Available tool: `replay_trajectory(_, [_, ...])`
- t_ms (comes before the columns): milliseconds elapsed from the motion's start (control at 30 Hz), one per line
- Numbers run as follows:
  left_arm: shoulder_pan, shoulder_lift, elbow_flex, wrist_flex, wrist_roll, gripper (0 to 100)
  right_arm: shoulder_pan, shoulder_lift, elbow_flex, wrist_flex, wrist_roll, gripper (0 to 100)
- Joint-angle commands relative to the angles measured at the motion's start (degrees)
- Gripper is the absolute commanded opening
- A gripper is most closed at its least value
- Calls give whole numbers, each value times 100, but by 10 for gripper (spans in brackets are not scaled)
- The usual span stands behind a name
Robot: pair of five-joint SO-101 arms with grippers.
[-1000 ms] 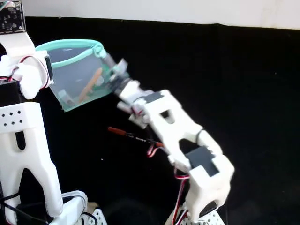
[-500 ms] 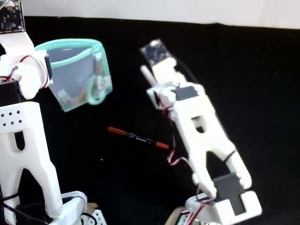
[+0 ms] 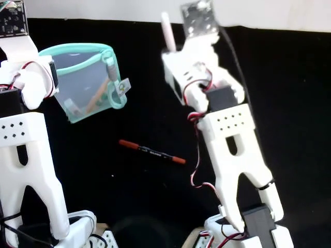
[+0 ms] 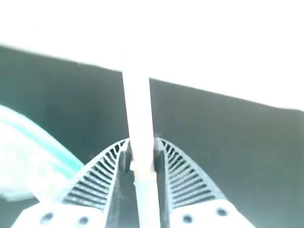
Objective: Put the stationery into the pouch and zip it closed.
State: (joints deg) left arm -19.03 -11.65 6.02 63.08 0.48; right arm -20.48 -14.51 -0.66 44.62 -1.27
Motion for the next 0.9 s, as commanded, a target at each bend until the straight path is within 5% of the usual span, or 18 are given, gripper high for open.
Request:
replay_trajectory(0, [-57,426,101,149,-44,7,-180,-259,-778,-66,-149,8])
replay_trajectory(500, [-31,426,101,273,-35,7,-2000,1560,-4031,-57,325,8])
replay_trajectory(867, [-40,426,101,273,-44,7,-2369,3503,-6633,189,360,8])
